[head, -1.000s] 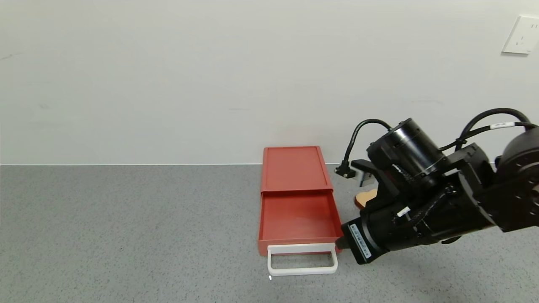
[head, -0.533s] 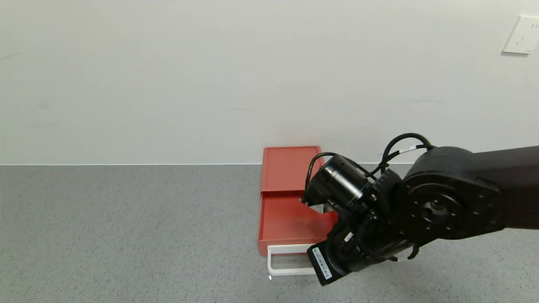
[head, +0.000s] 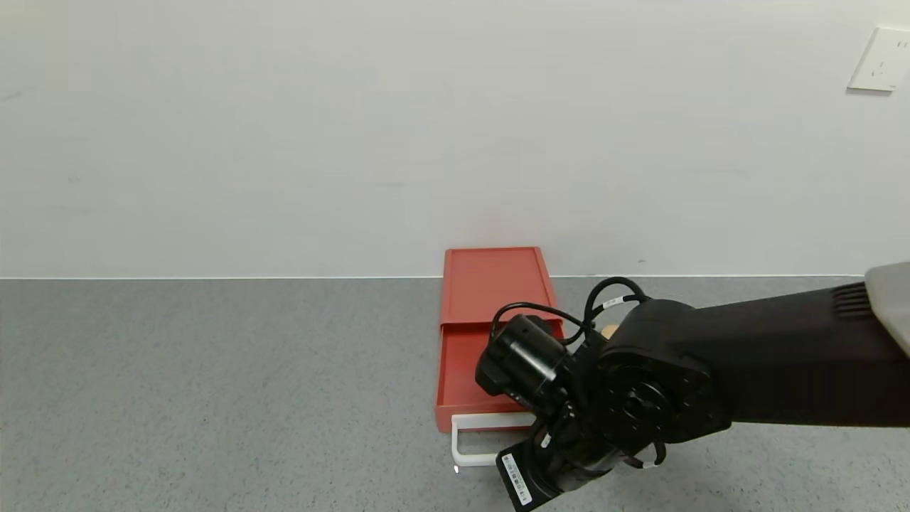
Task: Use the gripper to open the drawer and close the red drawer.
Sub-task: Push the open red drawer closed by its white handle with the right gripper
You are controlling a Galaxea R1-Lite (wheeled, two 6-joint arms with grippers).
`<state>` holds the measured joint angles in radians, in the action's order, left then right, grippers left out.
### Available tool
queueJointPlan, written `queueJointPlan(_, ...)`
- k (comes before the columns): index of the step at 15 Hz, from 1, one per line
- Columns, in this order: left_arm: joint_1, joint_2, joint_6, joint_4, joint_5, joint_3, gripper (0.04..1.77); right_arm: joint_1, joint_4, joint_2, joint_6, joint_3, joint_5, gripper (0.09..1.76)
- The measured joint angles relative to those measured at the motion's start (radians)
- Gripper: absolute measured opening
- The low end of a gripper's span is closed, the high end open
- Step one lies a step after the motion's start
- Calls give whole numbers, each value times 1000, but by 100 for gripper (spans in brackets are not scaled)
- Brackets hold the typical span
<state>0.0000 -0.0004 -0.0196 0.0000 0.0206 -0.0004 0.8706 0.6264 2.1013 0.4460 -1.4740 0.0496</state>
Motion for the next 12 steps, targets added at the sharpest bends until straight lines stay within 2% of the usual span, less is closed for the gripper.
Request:
queueJointPlan(8,0,0,0,0,-1,0,172,21,-59,70,46,-37,78,11)
queueJointPlan(12,0,0,0,0,-1,0,172,21,-64,85,47,-58,86,11)
